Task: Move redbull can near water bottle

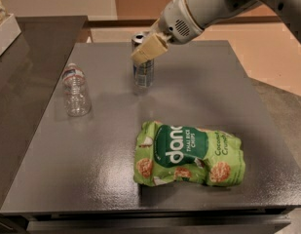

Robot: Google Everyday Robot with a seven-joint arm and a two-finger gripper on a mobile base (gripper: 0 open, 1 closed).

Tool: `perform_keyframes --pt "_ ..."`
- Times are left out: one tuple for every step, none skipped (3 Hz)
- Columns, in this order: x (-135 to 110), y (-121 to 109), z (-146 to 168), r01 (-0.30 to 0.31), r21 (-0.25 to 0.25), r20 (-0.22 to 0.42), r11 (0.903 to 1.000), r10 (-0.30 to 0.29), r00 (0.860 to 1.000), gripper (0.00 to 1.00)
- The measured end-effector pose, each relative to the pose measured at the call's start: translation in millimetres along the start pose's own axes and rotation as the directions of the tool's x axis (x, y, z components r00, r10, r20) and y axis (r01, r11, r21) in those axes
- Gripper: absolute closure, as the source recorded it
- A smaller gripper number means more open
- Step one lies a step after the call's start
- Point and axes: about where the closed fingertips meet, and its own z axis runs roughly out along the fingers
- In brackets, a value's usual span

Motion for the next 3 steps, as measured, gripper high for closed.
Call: perform_keyframes --pt "-19 19 32 0.044 -0.071 0.005 0.9965 -0.044 0.999 1.0" --pt "-30 34 60 0.073 -0.126 0.006 0.9894 -0.072 0.997 1.0" --pt "-34 44 81 0.086 -0.161 0.001 0.9832 -0.087 0.996 1.0"
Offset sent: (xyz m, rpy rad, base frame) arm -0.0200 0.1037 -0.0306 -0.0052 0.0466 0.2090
